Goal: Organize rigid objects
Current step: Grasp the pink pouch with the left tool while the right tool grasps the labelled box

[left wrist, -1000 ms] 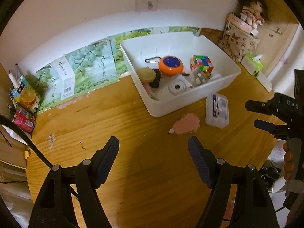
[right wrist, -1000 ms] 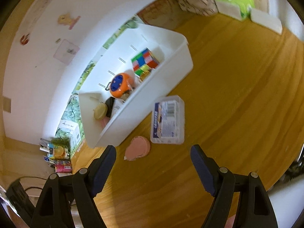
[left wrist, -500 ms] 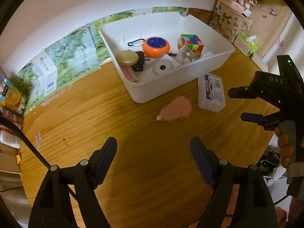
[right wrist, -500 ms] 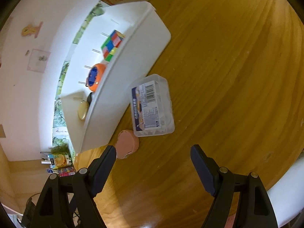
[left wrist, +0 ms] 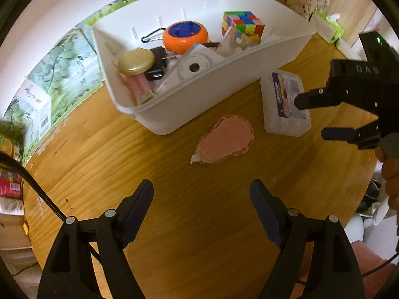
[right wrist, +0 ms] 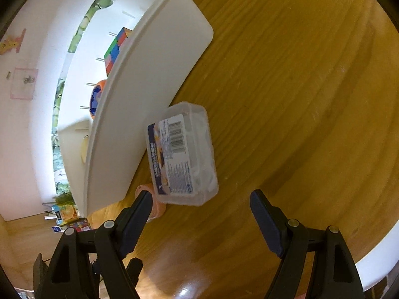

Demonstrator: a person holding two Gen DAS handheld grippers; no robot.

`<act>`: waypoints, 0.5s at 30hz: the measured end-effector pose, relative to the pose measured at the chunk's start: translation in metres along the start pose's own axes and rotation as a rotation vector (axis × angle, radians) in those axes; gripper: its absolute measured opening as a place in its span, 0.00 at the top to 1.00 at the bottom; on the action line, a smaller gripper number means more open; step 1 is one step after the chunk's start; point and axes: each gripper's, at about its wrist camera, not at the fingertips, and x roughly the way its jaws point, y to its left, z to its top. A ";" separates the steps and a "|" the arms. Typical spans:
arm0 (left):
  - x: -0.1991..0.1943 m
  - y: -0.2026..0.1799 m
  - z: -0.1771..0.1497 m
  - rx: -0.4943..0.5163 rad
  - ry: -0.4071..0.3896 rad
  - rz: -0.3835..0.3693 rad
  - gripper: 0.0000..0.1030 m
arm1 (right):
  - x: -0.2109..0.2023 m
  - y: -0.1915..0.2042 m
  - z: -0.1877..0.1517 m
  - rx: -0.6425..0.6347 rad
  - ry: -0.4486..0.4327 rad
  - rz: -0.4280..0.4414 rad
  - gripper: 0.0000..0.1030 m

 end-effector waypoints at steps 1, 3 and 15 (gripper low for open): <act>0.003 0.000 0.001 -0.001 0.005 -0.002 0.20 | 0.001 0.001 0.002 -0.005 0.003 -0.006 0.21; 0.010 -0.001 0.004 -0.006 0.014 -0.005 0.20 | 0.004 0.004 0.007 -0.022 0.014 -0.024 0.21; 0.023 -0.026 0.012 0.130 -0.075 0.030 0.20 | 0.016 0.026 0.025 -0.149 0.015 -0.111 0.21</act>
